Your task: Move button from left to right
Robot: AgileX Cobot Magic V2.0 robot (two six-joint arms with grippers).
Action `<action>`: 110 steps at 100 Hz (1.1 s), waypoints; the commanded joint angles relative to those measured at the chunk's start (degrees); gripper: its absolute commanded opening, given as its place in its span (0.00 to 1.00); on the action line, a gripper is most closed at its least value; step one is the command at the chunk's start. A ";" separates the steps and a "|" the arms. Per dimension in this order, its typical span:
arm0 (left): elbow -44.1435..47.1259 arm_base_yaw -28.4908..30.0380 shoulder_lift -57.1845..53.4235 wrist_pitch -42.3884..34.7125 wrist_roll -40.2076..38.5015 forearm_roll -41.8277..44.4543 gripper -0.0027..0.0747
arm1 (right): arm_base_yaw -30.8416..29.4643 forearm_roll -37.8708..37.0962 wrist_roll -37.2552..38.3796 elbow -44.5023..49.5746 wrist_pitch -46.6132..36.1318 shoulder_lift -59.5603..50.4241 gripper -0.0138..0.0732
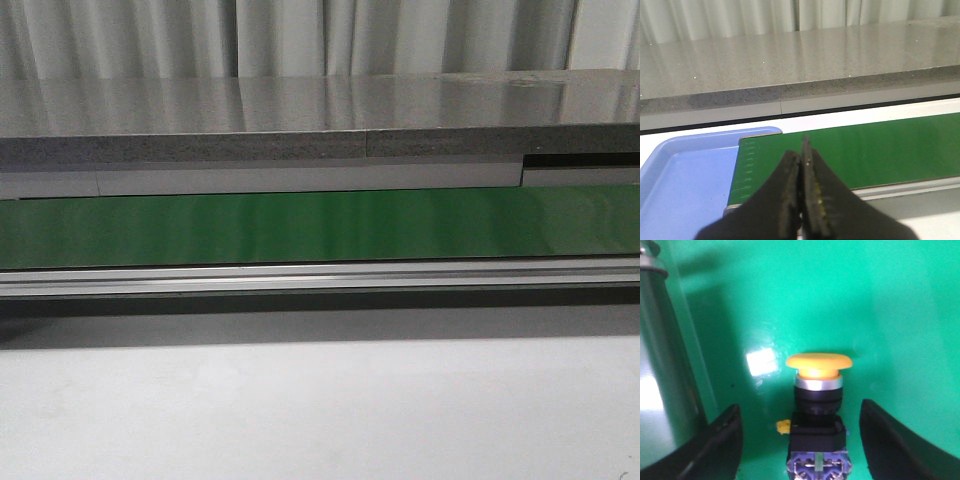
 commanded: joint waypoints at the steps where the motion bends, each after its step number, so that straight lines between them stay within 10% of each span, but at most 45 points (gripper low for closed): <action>1: -1.49 -0.42 0.57 -4.63 -0.13 -0.86 0.01 | -0.35 -0.01 -0.06 -1.78 -1.21 -3.49 0.74; 41: -1.49 -0.42 0.57 -4.63 -0.13 -0.86 0.01 | 1.36 6.83 0.70 -1.78 -5.61 -14.58 0.74; 110: -1.49 -0.42 0.57 -4.63 -0.13 -0.86 0.01 | 23.78 6.91 0.63 10.06 -11.76 -41.15 0.74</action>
